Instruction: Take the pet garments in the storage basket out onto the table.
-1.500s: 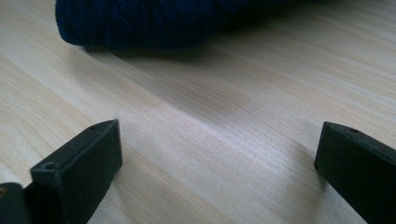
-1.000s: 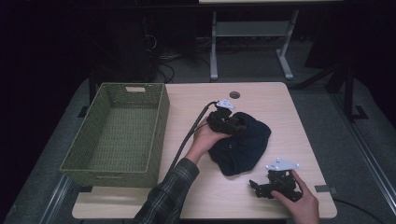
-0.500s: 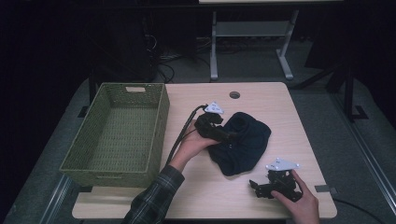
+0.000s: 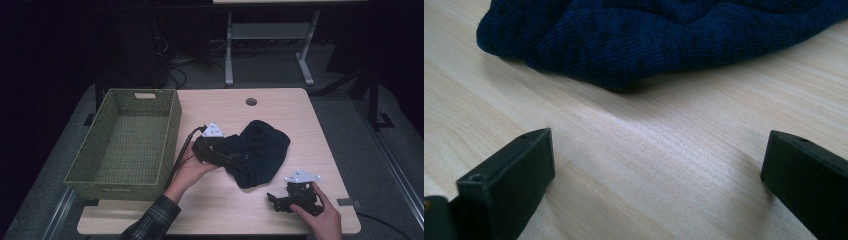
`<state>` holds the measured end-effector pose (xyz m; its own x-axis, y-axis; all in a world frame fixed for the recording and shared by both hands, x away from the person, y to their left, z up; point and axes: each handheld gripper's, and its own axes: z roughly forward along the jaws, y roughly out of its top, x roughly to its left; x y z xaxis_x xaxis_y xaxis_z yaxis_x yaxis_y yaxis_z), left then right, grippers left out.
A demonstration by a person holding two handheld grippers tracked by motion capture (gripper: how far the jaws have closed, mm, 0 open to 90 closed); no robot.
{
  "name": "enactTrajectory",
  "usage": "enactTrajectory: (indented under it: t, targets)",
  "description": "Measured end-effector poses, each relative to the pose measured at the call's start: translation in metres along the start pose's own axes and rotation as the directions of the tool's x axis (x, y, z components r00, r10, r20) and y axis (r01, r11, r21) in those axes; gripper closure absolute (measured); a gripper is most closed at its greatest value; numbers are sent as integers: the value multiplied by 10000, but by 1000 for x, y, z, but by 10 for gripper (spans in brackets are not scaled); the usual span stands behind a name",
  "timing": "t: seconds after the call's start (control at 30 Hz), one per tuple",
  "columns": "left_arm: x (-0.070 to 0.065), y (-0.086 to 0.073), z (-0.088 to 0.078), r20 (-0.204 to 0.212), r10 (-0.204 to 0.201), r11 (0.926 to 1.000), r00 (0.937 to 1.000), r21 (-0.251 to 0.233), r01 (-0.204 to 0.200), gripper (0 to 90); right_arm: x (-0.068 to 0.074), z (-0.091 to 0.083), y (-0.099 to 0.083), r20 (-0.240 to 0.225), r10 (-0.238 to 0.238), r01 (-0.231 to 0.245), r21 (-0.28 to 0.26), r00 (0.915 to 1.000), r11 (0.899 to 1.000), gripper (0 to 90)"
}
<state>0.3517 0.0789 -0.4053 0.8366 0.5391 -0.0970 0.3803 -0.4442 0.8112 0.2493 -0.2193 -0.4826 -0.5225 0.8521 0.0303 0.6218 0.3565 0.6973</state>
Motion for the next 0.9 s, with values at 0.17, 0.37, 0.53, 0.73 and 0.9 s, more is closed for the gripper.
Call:
enactTrajectory:
  t: [0.17,0.37,0.53,0.73,0.9]
  targets:
    - [-6,-21,-9,-224,83,9998,9997,190,-79,143,0,0,0,2,-11,11,-8,10000,10000,5]
    - [-12,-44,-17,-450,-108,9998,9989,178,116,143,0,0,0,3,3,-3,-4,10000,10000,5]
    - [-18,-63,-18,-587,-149,9980,9982,601,185,138,0,0,0,7,2,-2,-9,10000,10000,4]
    - [-22,-80,-16,-527,-147,9918,9985,1257,212,134,1,0,0,-15,53,-53,17,10000,10000,5]
    - [-21,-88,-15,-560,-189,9862,9983,1634,278,134,1,0,0,-16,55,-55,17,10000,10000,5]
